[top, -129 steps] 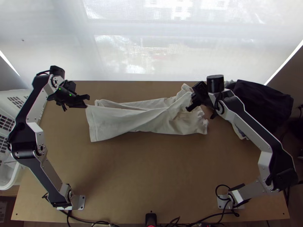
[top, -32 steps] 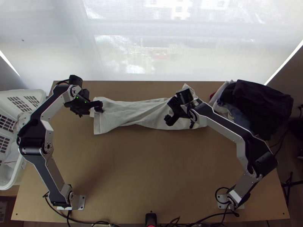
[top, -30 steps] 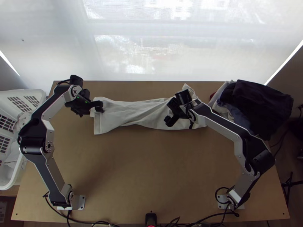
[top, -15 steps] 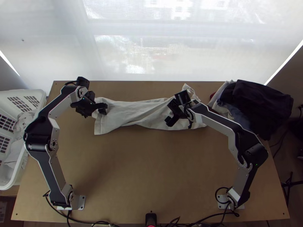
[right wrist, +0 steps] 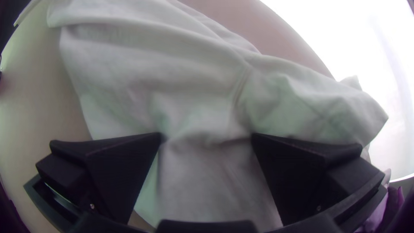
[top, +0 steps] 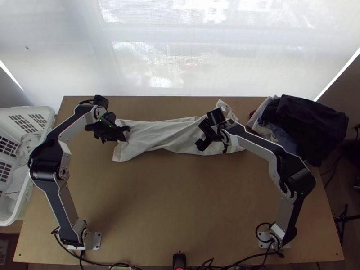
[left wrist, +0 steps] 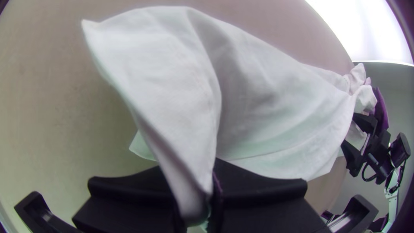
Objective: Fold the t-shirt
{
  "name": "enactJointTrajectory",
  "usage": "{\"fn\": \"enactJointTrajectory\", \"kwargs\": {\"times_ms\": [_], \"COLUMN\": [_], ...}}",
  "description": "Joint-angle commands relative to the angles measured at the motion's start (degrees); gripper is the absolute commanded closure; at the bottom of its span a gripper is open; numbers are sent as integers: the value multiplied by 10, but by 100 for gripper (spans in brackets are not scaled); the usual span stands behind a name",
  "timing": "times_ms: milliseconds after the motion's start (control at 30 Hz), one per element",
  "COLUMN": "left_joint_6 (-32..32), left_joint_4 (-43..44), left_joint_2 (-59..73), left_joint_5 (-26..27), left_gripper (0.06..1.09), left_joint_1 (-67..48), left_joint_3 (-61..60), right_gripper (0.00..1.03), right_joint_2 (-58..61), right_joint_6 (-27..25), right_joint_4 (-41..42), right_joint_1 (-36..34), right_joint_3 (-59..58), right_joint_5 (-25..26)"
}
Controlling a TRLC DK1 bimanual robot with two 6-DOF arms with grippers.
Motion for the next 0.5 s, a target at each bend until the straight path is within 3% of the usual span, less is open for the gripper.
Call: {"fn": "enactJointTrajectory", "kwargs": {"times_ms": [0,467], "left_joint_6": [-1,37], "left_joint_4": [-4,-23], "left_joint_2": [-22,-65], "left_joint_5": [12,28], "left_gripper": [105,105], "left_joint_1": [17,123], "left_joint_3": [-10,-29], "right_gripper": [5,5], "right_joint_2": [-17,-28], "right_joint_6": [10,17], "right_joint_4": [0,-7], "right_joint_1": [12,58], "right_joint_3": [-1,19], "right_joint_5": [-1,0]}}
